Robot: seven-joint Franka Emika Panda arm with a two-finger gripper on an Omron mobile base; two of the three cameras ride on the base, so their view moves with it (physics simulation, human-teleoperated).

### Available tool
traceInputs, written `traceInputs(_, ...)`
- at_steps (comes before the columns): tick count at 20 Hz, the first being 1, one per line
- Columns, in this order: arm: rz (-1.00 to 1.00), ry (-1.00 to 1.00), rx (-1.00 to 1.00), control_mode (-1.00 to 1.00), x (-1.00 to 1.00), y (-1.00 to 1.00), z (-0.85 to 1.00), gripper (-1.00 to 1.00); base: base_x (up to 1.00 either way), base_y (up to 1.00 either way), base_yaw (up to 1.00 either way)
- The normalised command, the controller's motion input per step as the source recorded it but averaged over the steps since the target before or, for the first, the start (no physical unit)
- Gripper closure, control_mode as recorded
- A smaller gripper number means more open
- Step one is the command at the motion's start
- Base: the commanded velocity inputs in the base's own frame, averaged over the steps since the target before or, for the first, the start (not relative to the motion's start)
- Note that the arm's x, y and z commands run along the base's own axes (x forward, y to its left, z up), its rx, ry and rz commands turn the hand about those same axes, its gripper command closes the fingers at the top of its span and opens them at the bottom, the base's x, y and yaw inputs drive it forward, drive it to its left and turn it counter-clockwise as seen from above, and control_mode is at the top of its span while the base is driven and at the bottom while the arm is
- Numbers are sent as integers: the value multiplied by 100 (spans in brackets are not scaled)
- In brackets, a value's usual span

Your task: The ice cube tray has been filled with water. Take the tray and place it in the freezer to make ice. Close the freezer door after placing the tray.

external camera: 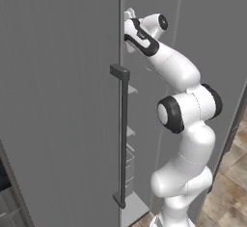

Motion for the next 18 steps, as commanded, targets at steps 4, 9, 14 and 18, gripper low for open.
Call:
traceInputs(4,0,-13,0,-100,-97,0,3,-100,0,0,0)
traceInputs(9,-4,-17,0,-100,-100,-10,-18,-100,0,0,0)
traceInputs(14,-4,-17,0,-100,-100,-45,16,-100,0,0,0)
traceInputs(18,0,-7,-1,-100,-94,-75,40,-100,0,0,0)
